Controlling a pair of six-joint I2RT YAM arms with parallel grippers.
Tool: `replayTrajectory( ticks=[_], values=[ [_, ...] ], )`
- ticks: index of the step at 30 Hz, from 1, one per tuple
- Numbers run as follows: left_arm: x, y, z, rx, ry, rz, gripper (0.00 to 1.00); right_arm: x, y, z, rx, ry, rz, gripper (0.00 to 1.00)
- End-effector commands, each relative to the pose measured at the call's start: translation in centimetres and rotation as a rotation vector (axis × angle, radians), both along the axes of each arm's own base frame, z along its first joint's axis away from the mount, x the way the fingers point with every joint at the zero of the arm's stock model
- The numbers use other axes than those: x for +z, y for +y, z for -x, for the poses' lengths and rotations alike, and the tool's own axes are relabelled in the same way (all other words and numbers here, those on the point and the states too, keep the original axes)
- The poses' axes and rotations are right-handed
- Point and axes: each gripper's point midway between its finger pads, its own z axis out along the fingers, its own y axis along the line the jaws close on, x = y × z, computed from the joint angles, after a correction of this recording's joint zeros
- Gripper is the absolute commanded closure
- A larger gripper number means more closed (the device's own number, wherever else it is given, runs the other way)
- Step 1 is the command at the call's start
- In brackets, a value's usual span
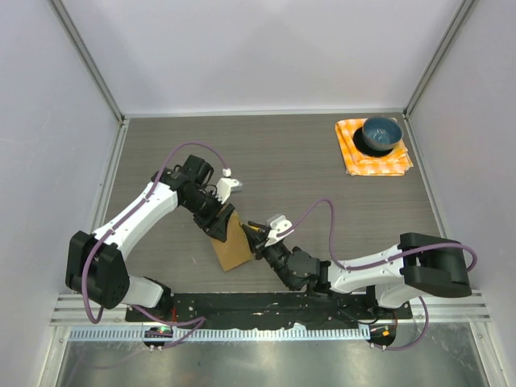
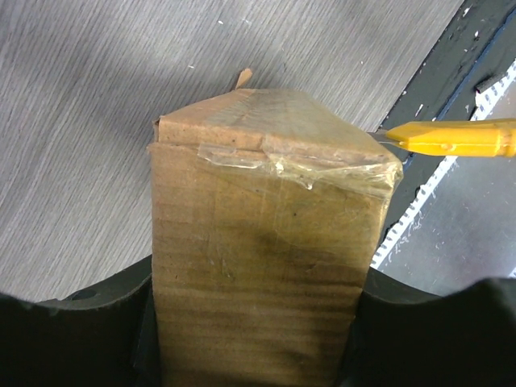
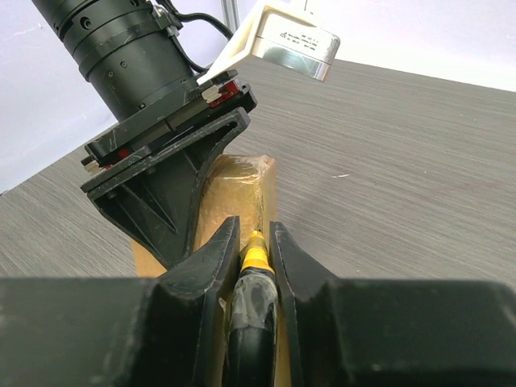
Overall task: Unpack the express box
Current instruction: Cut the express box at the center of the board.
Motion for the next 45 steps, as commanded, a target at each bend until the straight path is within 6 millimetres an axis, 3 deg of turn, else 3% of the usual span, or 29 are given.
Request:
replayTrajectory(
  ticks=[1,7,17,27,32,38,45],
  values=[
    [1.7,-0.3,-3.5,0.06,-0.147,0.039,0.82,-9.1,-0.9,2.8,0.073,0.1,0.293,0.99],
    [1.8,-0.3,-3.5,0.062,-0.153,0.033,0.83,-10.9,-1.2,3.4,0.056,0.096,0.355,0.99],
    [1.7,0.1,-4.3,0.087,-0.174,0.009,0.85,-9.9,-2.5,5.8,0.062,0.075,0.387,0.99],
    [1.7,0.0,-4.1,0.082,-0.167,0.013,0.86,-7.8,-3.0,5.9,0.049,0.054,0.346,0.99],
    [1.6,0.4,-3.9,0.071,-0.173,-0.003,1.0,-5.9,-3.3,6.0,0.059,0.055,0.278,0.99],
    [1.8,0.5,-3.7,0.049,-0.184,-0.004,1.0,-4.5,-3.7,6.0,0.063,0.056,0.221,0.99],
    [2.5,-0.2,-2.0,-0.039,-0.188,0.036,1.0,-3.3,-3.8,5.6,0.043,0.029,0.196,0.99]
  ],
)
